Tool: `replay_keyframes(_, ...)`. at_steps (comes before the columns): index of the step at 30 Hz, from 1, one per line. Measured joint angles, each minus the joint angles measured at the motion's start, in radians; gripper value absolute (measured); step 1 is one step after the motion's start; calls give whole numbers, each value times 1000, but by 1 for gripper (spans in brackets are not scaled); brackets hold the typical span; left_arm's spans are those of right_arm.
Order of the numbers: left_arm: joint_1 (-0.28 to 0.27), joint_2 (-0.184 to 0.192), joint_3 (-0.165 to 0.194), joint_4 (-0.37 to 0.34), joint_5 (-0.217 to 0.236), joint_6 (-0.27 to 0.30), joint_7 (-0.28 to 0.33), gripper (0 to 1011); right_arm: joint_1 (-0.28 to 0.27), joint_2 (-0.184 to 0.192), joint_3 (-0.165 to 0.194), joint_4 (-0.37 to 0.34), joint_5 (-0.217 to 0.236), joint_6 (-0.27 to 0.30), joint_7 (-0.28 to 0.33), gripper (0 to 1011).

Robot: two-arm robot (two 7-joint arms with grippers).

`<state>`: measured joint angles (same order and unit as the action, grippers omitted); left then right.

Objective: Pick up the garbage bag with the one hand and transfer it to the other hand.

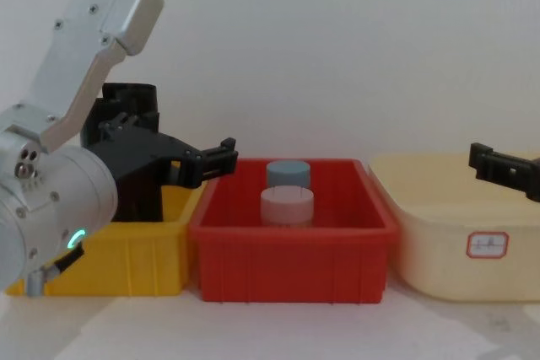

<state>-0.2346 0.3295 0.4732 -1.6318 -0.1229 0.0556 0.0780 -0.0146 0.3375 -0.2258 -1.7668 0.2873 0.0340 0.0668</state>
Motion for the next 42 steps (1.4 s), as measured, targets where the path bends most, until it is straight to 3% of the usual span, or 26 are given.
replay_keyframes(10, 51, -8, -16, -49, 34, 33, 66, 1001, 0, 0, 0, 0, 0, 0, 0, 1000)
replay_keyframes(21, 122, 2, -61, -110, 46, 60, 119, 1001, 0, 0, 0, 0, 0, 0, 0, 1000)
replay_keyframes(32, 169, -6, -124, -139, -3, 77, 126, 1001, 0, 0, 0, 0, 0, 0, 0, 1000)
replay_keyframes(42, 170, -26, -158, -117, -57, 66, 97, 1001, 0, 0, 0, 0, 0, 0, 0, 1000)
